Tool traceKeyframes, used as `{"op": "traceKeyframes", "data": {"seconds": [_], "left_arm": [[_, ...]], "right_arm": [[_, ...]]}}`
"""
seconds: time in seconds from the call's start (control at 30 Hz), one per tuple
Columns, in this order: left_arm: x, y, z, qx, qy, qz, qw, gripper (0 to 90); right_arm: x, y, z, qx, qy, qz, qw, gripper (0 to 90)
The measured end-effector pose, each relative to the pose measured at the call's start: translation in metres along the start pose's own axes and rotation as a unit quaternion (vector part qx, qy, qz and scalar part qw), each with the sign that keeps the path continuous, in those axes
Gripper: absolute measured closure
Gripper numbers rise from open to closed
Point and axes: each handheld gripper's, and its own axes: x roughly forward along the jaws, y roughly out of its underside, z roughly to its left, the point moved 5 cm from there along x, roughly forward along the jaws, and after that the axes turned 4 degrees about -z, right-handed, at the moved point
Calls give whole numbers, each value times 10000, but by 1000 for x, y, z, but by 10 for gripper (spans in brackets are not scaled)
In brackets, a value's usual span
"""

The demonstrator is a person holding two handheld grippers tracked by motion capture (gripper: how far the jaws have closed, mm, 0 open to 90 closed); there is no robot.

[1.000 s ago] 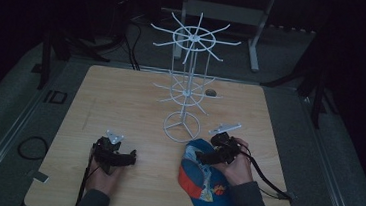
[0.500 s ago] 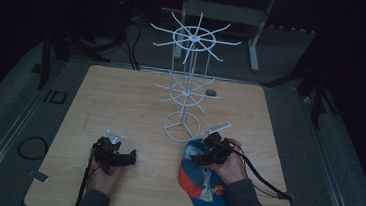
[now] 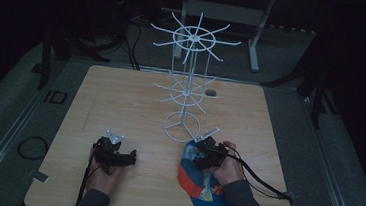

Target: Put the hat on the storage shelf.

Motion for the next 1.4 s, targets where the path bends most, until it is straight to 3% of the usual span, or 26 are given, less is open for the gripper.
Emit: {"op": "traceKeyframes", "data": {"seconds": [0.1, 0.13, 0.17, 0.2, 0.27, 0.43, 0.87, 1.13, 1.4], "left_arm": [[0, 0, 0, 0, 0, 1, 10000, 28], [0, 0, 0, 0, 0, 1, 10000, 28], [0, 0, 0, 1, 1, 2, 10000, 28], [0, 0, 0, 0, 0, 0, 10000, 28], [0, 0, 0, 0, 0, -1, 10000, 28], [0, 0, 0, -4, -1, -3, 10000, 28], [0, 0, 0, 3, -1, 5, 10000, 28], [0, 0, 0, 5, -2, 3, 10000, 28], [0, 0, 0, -12, 2, -3, 10000, 28]], "right_arm": [[1, 1, 0, -48, -2, 22, 10000, 599], [0, 1, 0, -59, -49, 8, 10000, 699], [0, 1, 0, -59, -49, 8, 10000, 699], [0, 1, 1, -115, -180, -19, 9998, 807], [-1, 1, 2, -127, -270, -40, 9995, 870], [-4, 1, 3, -136, -302, -130, 9994, 880], [-36, 3, 1, -142, -466, -607, 9970, 881], [-48, 6, -9, 96, -607, -851, 9945, 881], [-72, 9, -21, 318, -652, -1189, 9903, 882]]}}
